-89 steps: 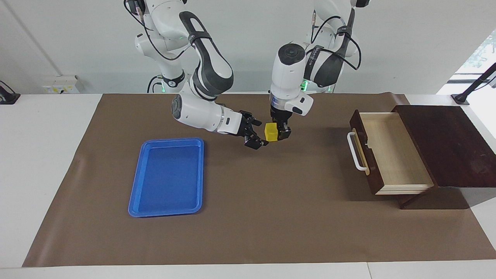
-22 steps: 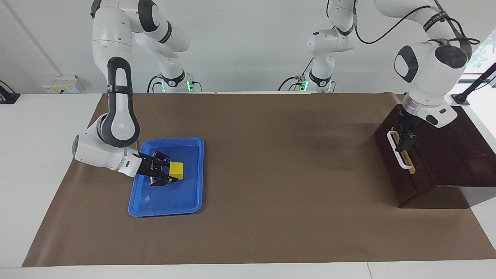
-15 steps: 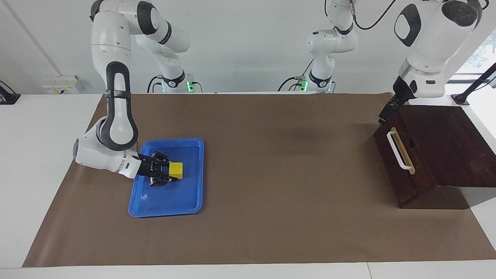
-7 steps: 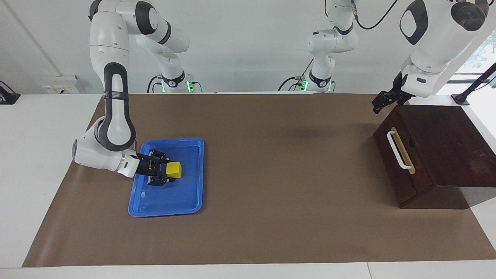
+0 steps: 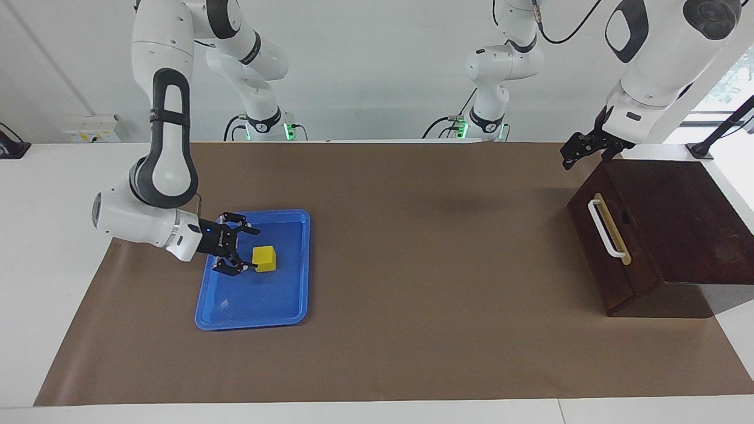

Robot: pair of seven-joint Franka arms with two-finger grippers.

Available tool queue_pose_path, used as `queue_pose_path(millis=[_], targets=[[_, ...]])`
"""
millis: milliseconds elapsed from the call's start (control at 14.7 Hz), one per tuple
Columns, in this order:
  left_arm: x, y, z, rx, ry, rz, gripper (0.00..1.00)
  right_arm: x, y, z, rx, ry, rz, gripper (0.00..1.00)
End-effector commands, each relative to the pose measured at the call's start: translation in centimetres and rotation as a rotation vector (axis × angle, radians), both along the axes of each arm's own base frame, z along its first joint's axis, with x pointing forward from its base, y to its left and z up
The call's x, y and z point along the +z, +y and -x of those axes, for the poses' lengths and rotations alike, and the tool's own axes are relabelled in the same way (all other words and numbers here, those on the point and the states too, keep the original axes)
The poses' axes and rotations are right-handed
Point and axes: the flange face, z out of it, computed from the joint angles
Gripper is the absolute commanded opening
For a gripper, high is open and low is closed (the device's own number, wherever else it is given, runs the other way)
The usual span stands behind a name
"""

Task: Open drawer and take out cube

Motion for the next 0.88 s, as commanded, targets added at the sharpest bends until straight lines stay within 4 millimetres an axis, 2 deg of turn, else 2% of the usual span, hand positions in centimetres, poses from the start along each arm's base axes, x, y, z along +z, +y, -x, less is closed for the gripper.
queue_pose_path(millis=[0, 68, 204, 339, 543, 814], targets=[[0.7, 0.1, 0.1, -0.017, -0.009, 0.022, 1.00, 7.0, 0.0, 1.6, -0.076, 0.043, 0.118, 1.00], [0.6, 0.1, 0.1, -0.017, -0.009, 0.023, 1.00, 9.3, 0.0, 2.1, -0.113, 0.058, 0.162, 1.00], [0.5, 0.2, 0.1, -0.018, -0.003, 0.025, 1.00, 12.7, -0.3, 2.8, -0.173, 0.102, 0.234, 1.00], [0.2, -0.7, 0.1, -0.033, 0.014, 0.023, 1.00, 15.8, -0.7, 3.4, -0.245, 0.119, 0.297, 1.00], [0.3, -0.8, 0.1, -0.035, 0.017, 0.023, 1.00, 21.8, -0.7, 5.4, -0.465, 0.169, 0.402, 1.00], [1.0, -1.0, 0.3, -0.044, 0.000, 0.025, 1.00, 27.5, -0.1, 8.0, -0.726, 0.222, 0.521, 1.00]])
